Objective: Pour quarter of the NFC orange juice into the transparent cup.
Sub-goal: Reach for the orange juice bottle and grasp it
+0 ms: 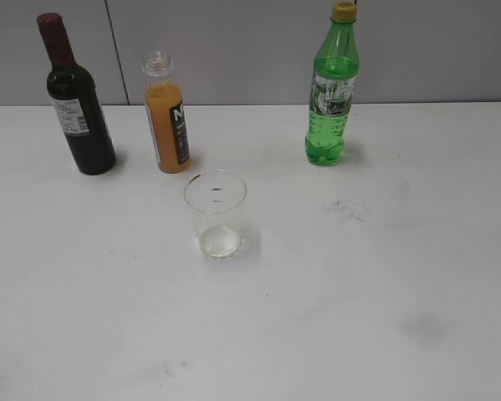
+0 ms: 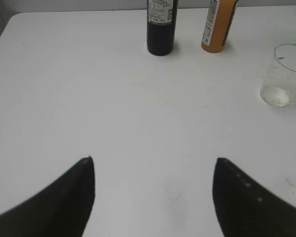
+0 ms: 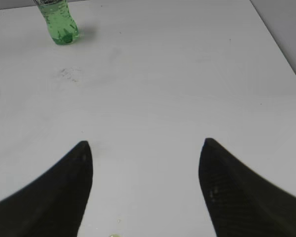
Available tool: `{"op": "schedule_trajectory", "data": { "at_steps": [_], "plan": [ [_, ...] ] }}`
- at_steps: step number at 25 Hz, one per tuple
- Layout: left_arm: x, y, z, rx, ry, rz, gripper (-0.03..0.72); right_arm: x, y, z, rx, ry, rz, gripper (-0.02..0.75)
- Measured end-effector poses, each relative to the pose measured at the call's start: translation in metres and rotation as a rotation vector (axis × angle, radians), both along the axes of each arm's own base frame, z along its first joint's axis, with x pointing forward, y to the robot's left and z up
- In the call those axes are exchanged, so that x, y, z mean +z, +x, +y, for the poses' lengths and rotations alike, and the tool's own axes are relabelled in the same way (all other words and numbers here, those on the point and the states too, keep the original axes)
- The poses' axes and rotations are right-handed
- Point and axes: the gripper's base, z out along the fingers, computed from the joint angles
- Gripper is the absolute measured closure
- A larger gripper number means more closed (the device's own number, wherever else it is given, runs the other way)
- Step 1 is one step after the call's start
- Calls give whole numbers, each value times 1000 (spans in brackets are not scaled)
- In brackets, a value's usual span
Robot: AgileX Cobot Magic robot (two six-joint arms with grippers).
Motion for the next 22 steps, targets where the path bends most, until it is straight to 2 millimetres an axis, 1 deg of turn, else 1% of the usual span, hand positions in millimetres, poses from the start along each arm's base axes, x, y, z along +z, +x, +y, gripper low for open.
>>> {"op": "schedule_trajectory", "data": {
  "at_steps": [8,22],
  "plan": [
    [0,0,0,0,0,0,121,0,0,1,28,-46,-2,219],
    [0,0,0,0,0,0,121,0,0,1,36,-42,-5,219]
  ]
}}
